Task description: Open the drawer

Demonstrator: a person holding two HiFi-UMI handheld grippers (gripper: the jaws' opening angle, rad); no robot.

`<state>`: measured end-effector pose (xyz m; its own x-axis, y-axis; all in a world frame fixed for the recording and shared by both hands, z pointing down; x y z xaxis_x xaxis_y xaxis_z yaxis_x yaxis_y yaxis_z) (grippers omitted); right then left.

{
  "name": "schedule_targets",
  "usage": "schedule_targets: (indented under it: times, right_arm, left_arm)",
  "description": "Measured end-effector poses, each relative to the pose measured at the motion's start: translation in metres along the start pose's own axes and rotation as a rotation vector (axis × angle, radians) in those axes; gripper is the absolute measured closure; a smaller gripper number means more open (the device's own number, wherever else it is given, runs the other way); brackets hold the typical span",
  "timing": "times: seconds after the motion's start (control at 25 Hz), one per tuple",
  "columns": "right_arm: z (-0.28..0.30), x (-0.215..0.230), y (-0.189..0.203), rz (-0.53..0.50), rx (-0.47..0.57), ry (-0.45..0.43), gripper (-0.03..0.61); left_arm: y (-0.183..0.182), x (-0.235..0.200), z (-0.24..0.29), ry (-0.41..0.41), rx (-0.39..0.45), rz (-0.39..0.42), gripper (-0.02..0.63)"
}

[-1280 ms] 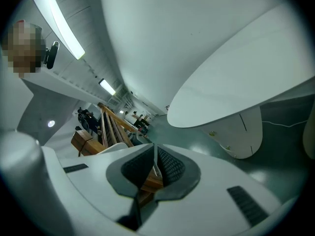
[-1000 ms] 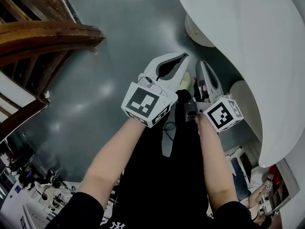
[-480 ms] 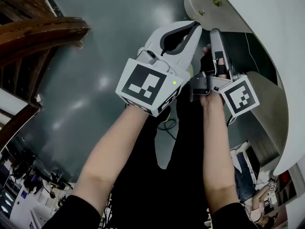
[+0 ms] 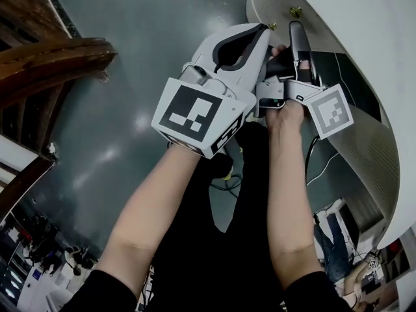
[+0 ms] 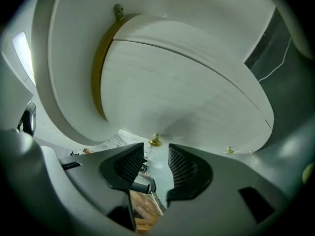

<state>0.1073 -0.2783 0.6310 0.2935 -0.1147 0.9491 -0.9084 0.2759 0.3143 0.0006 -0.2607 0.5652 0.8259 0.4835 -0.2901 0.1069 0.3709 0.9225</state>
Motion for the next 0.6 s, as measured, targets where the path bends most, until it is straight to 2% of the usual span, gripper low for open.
schedule_targets:
  times: [0.16, 0.4, 0.6]
  right_arm:
    - [0.016, 0.006, -0.006, 0.033, 0.073, 0.005, 0.419]
    - [0.03, 0.018, -0.006, 0.049, 0.077, 0.012, 0.438]
    - [0.037, 0.0, -0.005, -0.017, 0.072, -0.025, 0.468]
  left_arm:
    - [-0.005, -0.008, 0.009, -0.001, 0.005, 0.008, 0.606]
    - [-0.009, -0.021, 0.015, -0.011, 0.008, 0.005, 0.606]
    - [-0.006, -0.026, 0.01, -0.023, -0.002, -0.008, 0.606]
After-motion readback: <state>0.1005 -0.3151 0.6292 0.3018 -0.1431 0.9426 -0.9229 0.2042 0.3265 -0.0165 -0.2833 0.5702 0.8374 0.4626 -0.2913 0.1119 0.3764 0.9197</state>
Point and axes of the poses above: the fingertips, and each gripper's own axes: z forward along the fingers, x to its right, y out of its underside, the point moved 3 cm from there along -z, backward along the fingers, and after that the axes turned 9 degrees about -y, right-handed, at the moved point
